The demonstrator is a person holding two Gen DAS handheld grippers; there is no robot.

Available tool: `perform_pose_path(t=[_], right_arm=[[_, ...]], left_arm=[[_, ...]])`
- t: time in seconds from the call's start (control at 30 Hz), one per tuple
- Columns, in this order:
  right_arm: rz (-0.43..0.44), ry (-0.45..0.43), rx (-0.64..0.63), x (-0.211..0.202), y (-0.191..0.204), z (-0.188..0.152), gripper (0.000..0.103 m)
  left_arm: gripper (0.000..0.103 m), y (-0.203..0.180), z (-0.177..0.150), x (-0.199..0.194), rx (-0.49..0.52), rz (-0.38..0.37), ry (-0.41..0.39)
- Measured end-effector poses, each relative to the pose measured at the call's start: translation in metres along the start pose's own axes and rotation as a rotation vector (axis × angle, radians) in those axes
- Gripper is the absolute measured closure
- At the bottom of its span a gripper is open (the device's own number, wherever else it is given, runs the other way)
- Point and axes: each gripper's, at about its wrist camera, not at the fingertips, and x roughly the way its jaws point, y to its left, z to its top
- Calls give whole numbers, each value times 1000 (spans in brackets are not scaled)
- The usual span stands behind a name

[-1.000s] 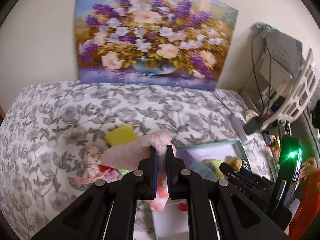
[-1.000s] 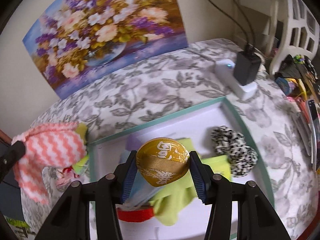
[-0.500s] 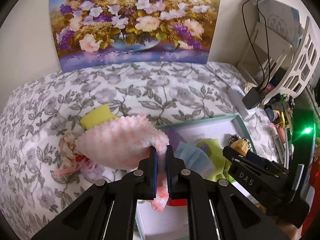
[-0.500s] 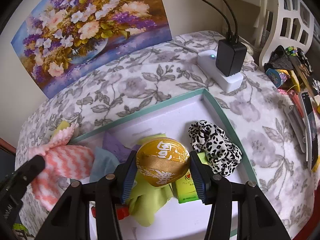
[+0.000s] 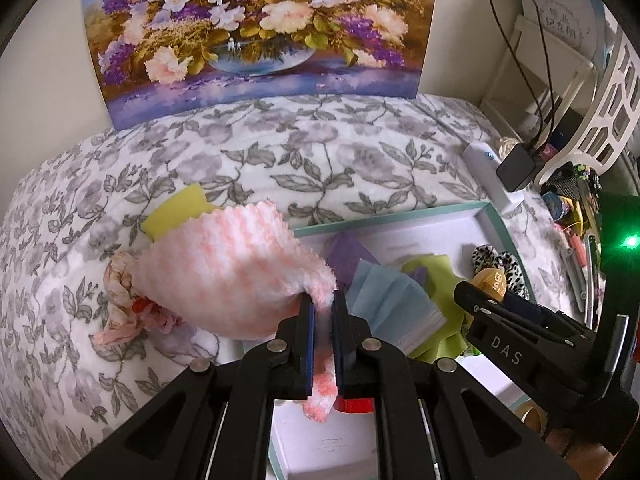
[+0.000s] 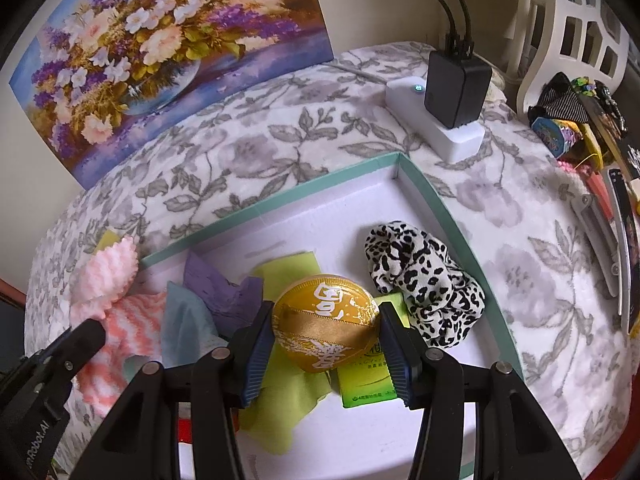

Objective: Organize soft objects
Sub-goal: 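Carry the gold tin and pink cloth with both tools over the tray, then open the left tool dropping the pink cloth while the right tool releases the gold tin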

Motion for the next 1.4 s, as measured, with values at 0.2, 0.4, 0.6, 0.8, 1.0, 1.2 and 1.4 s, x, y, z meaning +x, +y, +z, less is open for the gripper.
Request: perform_pose_path(t=[0.2, 0.4, 0.6, 0.8, 1.0, 1.2, 1.4], right_arm=[[-11, 18, -13, 7, 1, -2, 49], [-7, 28, -17, 5, 3, -2, 48], [-5, 16, -41, -3, 10, 0, 36], [-17, 1, -67, -11, 16, 1, 32], [-23, 4, -88, -14, 22, -1, 25], [-18, 17, -134, -13, 38, -7, 19], [-3, 24, -144, -14, 49, -12, 7]], left_arm=[[95, 5, -5, 22, -19, 7, 65], [94, 10, -12, 42, -50, -15, 148], [69, 16, -7, 32, -81, -58, 158], [60, 30, 3, 15, -123, -85, 135], [37, 62, 8, 6, -217, -68, 129], [33, 98, 6, 6, -299, 43, 129], [15, 127, 2, 11, -368, 122, 153]])
